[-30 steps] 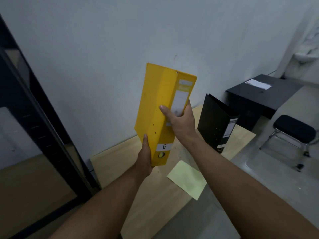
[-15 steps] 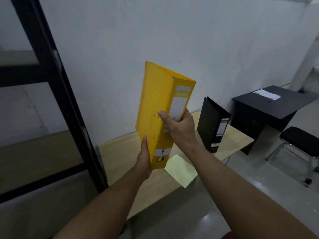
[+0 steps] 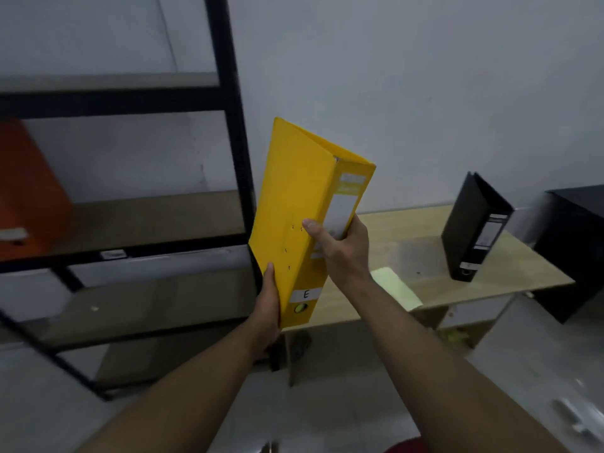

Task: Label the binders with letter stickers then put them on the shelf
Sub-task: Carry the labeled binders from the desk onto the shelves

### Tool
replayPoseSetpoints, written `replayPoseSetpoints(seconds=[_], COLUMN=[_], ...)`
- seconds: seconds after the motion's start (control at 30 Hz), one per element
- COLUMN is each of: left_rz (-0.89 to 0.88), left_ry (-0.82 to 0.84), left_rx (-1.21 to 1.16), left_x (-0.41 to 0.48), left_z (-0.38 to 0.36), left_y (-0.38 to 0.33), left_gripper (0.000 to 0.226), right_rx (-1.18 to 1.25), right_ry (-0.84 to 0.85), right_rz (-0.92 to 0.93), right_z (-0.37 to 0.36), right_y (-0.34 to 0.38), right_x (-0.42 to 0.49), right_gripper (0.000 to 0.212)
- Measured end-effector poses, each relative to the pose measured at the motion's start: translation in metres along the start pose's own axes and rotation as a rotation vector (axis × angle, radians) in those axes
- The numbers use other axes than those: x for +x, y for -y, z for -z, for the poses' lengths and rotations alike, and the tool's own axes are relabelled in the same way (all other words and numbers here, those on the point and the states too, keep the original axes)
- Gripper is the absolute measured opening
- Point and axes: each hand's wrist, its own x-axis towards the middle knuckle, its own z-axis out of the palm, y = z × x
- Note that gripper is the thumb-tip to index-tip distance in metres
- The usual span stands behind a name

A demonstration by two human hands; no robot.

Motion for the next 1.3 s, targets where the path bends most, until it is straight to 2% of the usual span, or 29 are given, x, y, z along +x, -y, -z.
replayPoseSetpoints(seconds=[0.17, 0.37, 0.57, 0.7, 0.8, 0.9, 1.07, 1.2, 1.3], left_rz=[-0.025, -0.008, -0.030, -0.048, -0.071, -0.094, -0.044, -0.044, -0.039], left_ry=[-0.060, -0.065, -0.194, -0.270, -0.282, -0.254, -0.207, -0.273, -0.329], left_rx=[0.019, 0.070, 0.057, 0.052, 0.077, 0.098, 0.073, 0.075, 0.086], left_x=[-0.026, -0.041, -0.032, -0.017, -0.007, 0.002, 0.013, 0.021, 0.030], left_z=[0.065, 0.126, 0.192, 0.246, 0.286, 0.327, 0.376, 0.388, 0.395], left_y=[-0.013, -0.044, -0.072, -0.096, -0.116, -0.129, -0.131, -0.129, -0.136], left_gripper=[0.079, 0.070, 0.069, 0.066, 0.067, 0.062, 0.086, 0.062, 0.056], right_rx=[0.032, 0.027, 0.064, 0.119, 0.127, 0.157, 0.140, 0.100, 0.079], right_ry=[0.159, 0.241, 0.224, 0.215, 0.173, 0.090, -0.027, -0.037, -0.039], right_rz=[-0.039, -0.032, -0.048, -0.059, -0.020, -0.064, -0.107, -0.145, -0.157], right_z=[-0.058, -0.124, -0.196, -0.259, -0.301, -0.337, -0.378, -0.394, -0.406], right_y=[0.003, 0.005, -0.010, -0.013, -0.023, -0.050, -0.079, -0.097, -0.104], right_x=[-0.020, -0.027, -0.029, -0.027, -0.033, -0.044, -0.062, -0.056, -0.042], right_gripper=[0.052, 0.047, 0.055, 0.047, 0.058, 0.052, 0.060, 0.056, 0.052])
